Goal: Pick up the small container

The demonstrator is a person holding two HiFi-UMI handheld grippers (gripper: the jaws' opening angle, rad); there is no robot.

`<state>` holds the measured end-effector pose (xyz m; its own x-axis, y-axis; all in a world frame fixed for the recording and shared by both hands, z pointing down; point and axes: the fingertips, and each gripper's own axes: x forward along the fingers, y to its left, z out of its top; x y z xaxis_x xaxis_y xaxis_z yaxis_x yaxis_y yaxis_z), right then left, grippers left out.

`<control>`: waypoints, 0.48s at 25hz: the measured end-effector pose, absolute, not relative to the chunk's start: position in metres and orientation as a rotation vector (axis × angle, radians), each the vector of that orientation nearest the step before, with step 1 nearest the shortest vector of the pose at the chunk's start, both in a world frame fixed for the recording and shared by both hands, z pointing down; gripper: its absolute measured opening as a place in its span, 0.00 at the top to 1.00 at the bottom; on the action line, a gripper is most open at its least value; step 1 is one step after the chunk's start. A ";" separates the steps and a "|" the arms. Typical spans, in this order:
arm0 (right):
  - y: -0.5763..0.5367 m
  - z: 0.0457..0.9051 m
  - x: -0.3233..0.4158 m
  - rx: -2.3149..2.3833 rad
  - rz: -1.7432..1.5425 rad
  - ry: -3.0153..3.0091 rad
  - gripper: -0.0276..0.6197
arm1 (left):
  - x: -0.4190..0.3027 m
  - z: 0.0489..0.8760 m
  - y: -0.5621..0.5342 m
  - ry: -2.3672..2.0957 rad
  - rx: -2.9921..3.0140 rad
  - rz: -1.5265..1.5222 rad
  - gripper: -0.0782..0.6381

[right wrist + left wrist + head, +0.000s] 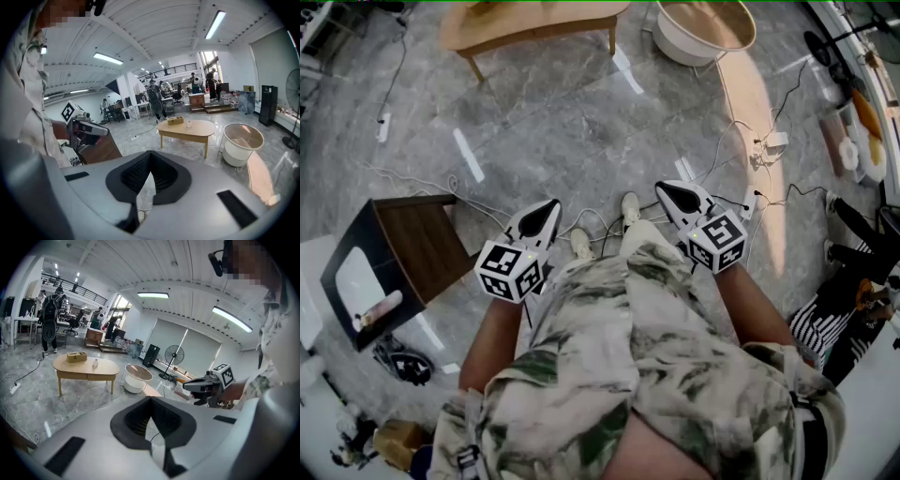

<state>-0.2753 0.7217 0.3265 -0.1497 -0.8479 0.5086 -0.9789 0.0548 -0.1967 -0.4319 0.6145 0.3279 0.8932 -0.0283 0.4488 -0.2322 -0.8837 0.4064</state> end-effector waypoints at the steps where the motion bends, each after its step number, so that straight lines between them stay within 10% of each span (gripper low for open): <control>1: 0.721 0.326 -0.274 1.850 0.737 -2.084 0.93 | -0.427 0.326 0.615 -0.191 2.598 0.604 0.86; 12: 0.708 0.308 -0.186 1.783 0.665 -2.183 0.93 | -0.317 0.292 0.627 -0.197 2.635 0.582 0.86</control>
